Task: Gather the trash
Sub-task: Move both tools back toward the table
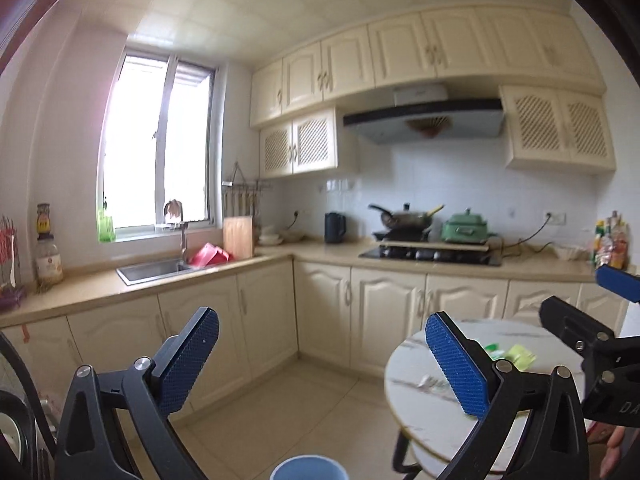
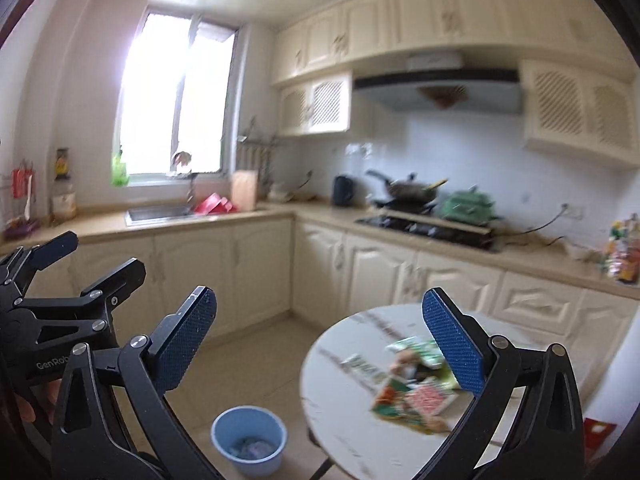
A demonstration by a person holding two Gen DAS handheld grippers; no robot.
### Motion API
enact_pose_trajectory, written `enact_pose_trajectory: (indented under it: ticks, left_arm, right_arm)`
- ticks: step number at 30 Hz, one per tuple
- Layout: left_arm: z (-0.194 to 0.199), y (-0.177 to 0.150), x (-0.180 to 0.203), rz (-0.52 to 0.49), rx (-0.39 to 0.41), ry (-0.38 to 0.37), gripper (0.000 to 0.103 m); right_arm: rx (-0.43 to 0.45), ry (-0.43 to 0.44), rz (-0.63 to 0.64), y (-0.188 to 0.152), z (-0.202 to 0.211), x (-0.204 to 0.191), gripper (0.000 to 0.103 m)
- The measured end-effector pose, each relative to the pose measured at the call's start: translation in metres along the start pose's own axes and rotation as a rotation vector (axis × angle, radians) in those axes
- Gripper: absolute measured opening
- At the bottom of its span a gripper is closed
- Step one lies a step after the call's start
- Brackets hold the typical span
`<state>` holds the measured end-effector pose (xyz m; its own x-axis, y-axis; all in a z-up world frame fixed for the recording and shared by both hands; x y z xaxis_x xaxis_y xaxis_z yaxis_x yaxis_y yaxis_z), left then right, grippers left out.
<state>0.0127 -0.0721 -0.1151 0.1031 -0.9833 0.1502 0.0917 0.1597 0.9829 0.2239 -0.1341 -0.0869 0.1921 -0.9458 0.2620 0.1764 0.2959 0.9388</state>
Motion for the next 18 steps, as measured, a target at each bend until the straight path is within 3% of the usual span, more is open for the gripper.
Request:
enact_pose_trajectory:
  ticks: [7,13,18]
  left_arm:
    - [0.062,-0.039,-0.016,0.023,0.068,-0.082,0.102]
    - [0.063,-0.056,-0.012,-0.003,0.047,-0.126,0.102]
    - [0.029,-0.045,-0.007,-0.024,0.002,-0.137,0.102]
  right_arm:
    - [0.059,-0.109,-0.022,0.011,0.063,0.037,0.103]
    - [0.073,-0.184,-0.059,0.006,0.087,0.072,0.103]
    - [0.042,-0.241,-0.101,-0.008,0.086,0.106,0.103]
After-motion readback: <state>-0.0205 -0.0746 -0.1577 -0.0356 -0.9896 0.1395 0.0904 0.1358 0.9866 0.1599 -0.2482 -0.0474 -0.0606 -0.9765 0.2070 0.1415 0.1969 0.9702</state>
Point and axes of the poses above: each gripper's, at about its wrist camera, not at the fingertips, and z roughly against the way its jaws point, x to its right, y to its top, the point moved 2 cm from there along -z, roughly the way its jaws point, and after that the axes turned 9 degrees about z, right-handed, at the moved point
